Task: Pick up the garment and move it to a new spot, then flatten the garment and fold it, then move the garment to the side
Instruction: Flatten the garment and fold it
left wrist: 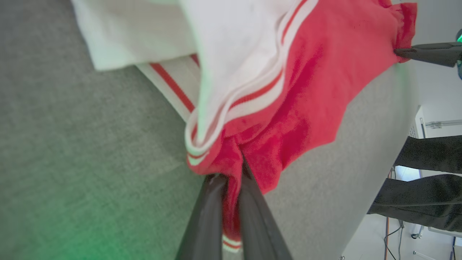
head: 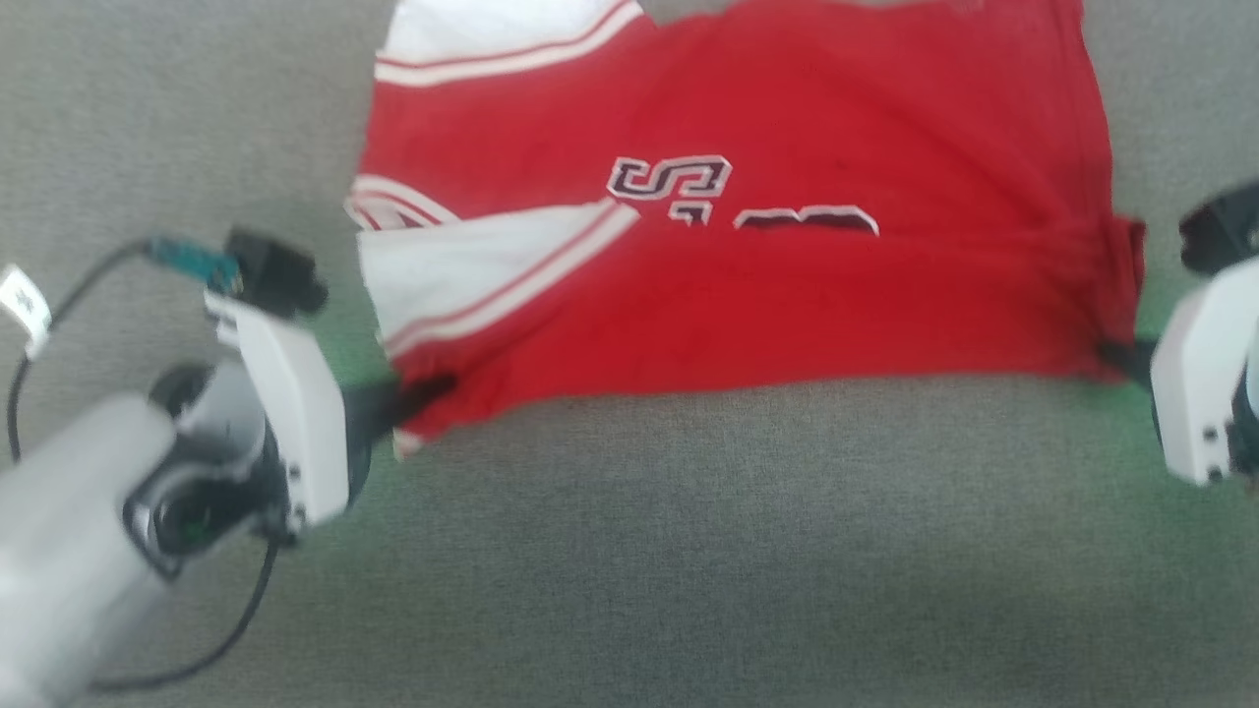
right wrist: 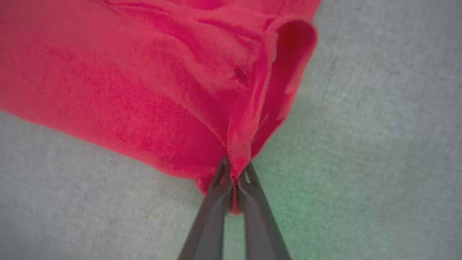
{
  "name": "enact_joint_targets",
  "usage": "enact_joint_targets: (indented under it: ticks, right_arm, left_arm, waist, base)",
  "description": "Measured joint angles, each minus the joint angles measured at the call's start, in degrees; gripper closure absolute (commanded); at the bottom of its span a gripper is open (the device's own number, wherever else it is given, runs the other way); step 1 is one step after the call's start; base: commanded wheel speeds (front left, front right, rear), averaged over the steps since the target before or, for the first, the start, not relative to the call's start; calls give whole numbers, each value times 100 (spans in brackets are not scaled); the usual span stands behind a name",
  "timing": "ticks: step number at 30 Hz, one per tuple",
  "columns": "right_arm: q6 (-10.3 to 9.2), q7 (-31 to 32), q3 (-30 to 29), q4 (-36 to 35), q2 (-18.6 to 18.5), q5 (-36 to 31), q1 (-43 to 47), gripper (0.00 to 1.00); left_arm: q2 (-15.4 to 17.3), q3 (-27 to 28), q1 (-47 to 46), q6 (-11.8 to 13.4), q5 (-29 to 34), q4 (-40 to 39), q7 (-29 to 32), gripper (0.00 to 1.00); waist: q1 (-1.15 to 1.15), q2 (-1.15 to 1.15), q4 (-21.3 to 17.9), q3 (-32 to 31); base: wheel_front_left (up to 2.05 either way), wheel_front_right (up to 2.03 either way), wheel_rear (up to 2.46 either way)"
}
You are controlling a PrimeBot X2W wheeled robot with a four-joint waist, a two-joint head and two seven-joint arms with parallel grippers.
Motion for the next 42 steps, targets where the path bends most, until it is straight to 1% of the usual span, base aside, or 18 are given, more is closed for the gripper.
enact_joint_targets:
  ticks: [7, 12, 15, 16, 17, 18, 19, 20, 23, 26, 28, 29, 30, 32, 33, 37, 40, 42]
  right_arm:
    - [0, 107, -370, -723, -278, 89, 1192, 100]
    - [1, 229, -701, -1202, -345, 151, 2033, 100]
    - [0, 187, -933, -1373, -252, 151, 2341, 100]
    - [1, 101, -1025, -1426, -201, 108, 2404, 88]
    - [1, -9, -1115, -1464, -140, 48, 2429, 55]
    - [1, -116, -1196, -1495, -78, 0, 2435, 0]
    - [1, -229, -1251, -1516, -27, -54, 2453, 0]
    - [0, -369, -1285, -1533, 25, -125, 2474, 0]
    - [0, -893, -1446, -1591, 186, -347, 2468, 0]
    - [0, -1600, -1470, -1649, 319, -631, 2280, 0]
    - [0, -2135, -1417, -1633, 433, -762, 2125, 0]
    - [0, -2135, -1417, -1633, 433, -762, 2125, 0]
    - [0, -2414, -1386, -1604, 517, -818, 2023, 0]
    - [0, -2961, -1294, -1486, 737, -905, 1803, 0]
    - [0, -3231, -1244, -1433, 883, -934, 1697, 0]
    - [0, -4164, -1101, -1171, 1327, -1109, 1332, 0]
    - [0, -4681, -1065, -1022, 1641, -1269, 1139, 0]
    - [0, -4937, -1027, -942, 1809, -1363, 1046, 0]
  left_arm:
    - [560, -105, 780, 24, -20, -717, -314, 100]
    - [982, -144, 1352, 235, -97, -1376, -583, 100]
    - [1073, -159, 1527, 379, -96, -1627, -693, 100]
    - [1077, -155, 1561, 407, -97, -1680, -747, 100]
    - [1079, -143, 1594, 461, -97, -1697, -800, 88]
    - [1080, -132, 1613, 490, -97, -1714, -855, 56]
    - [1082, -114, 1627, 515, -96, -1725, -922, 24]
    - [1083, -79, 1634, 547, -96, -1725, -1003, 0]
    - [1136, 54, 1652, 628, -86, -1719, -1269, 0]
    - [1201, 205, 1666, 694, 109, -1647, -1669, 0]
    - [1176, 341, 1627, 756, 178, -1529, -1953, 0]
    - [1176, 341, 1627, 756, 178, -1529, -1953, 0]
    - [1151, 408, 1592, 762, 339, -1460, -2132, 0]
    - [1037, 577, 1470, 834, 403, -1214, -2441, 0]
    - [1013, 600, 1391, 826, 565, -1093, -2599, 0]
    - [765, 861, 977, 791, 772, -471, -3037, 0]
    - [638, 989, 453, 694, 914, 10, -3100, 0]
    - [583, 1042, 62, 655, 1048, 345, -2997, 0]
  waist:
    - [0, 0, 71, -437]
    - [0, 0, 72, -599]
    - [0, 0, 65, -618]
    - [0, 0, 67, -627]
    - [0, 0, 66, -634]
    - [0, 0, 65, -639]
    - [0, 0, 62, -644]
    - [0, 0, 55, -649]
    - [0, 0, 26, -665]
    - [0, 0, -23, -680]
    - [0, 0, -66, -691]
    - [0, 0, -66, -691]
    - [0, 0, -92, -693]
    - [0, 0, -160, -698]
    - [0, 0, -208, -700]
    - [0, 0, -441, -670]
    - [0, 0, -646, -577]
    - [0, 0, -803, -494]
  base:
    - [0, 0, 0]
    - [0, 0, 0]
    - [0, 0, 0]
    - [0, 0, 0]
    - [0, 0, 0]
    - [0, 0, 0]
    - [0, 0, 0]
    - [0, 0, 0]
    - [0, 0, 0]
    - [0, 0, 0]
    - [0, 0, 0]
    - [0, 0, 0]
    - [0, 0, 0]
    - [0, 0, 0]
    - [0, 0, 0]
    - [0, 0, 0]
    - [0, 0, 0]
    - [0, 0, 0]
